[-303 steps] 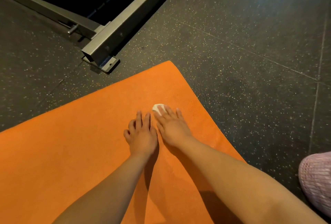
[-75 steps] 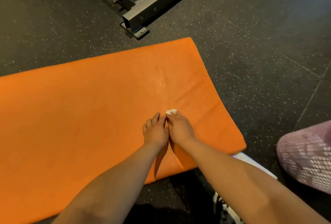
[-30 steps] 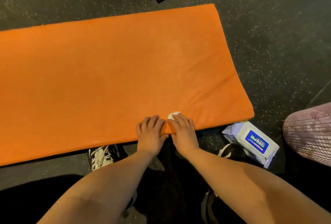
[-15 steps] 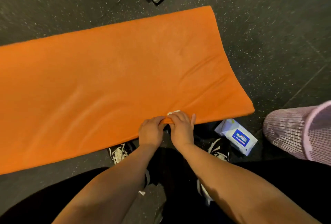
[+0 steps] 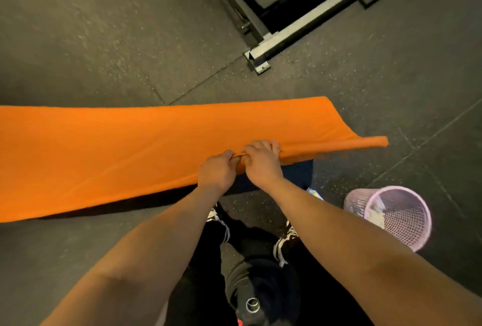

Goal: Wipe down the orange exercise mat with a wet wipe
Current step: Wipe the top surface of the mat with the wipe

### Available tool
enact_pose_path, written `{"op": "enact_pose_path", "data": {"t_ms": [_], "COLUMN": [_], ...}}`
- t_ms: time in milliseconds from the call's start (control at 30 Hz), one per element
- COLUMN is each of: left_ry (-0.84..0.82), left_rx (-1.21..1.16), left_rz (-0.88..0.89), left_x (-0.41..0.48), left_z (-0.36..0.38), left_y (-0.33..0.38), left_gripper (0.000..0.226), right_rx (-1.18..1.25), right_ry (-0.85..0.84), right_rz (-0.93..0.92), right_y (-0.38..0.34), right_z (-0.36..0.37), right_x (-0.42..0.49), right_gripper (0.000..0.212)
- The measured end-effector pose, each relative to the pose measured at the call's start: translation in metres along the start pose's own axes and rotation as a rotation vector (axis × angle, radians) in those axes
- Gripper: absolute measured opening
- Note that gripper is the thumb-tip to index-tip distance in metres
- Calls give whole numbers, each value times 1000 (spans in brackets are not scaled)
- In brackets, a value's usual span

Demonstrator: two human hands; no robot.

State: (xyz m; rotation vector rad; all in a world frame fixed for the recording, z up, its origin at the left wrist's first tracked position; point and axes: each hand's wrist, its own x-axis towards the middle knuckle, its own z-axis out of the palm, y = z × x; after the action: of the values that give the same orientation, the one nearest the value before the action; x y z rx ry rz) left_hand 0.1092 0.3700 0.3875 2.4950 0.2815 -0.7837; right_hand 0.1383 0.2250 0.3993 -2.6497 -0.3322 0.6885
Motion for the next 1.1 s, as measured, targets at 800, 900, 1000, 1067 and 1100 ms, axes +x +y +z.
{"op": "enact_pose_path", "data": {"t_ms": [800, 900, 1000, 1067, 1100], "left_ry": [140, 168, 99, -26, -85], "left_rx": [245, 259, 305, 307, 275], "left_rz": [331, 318, 269, 166, 102], "left_x": [66, 84, 98, 104, 105], "left_z": [-26, -20, -11, -5, -1], "left_y": [63, 70, 74, 70, 67], "left_gripper": [27, 27, 31, 39, 43], "right_rx": [260, 369, 535, 662, 689], "right_ry": [153, 293, 314, 250, 230], "right_rz": [457, 484, 523, 560, 564], "right_y": [34, 43, 47, 47, 48], "right_z": [-23, -23, -22, -18, -16], "right_x": [52, 75, 90, 92, 90], "right_gripper": [16, 19, 24, 26, 26]}}
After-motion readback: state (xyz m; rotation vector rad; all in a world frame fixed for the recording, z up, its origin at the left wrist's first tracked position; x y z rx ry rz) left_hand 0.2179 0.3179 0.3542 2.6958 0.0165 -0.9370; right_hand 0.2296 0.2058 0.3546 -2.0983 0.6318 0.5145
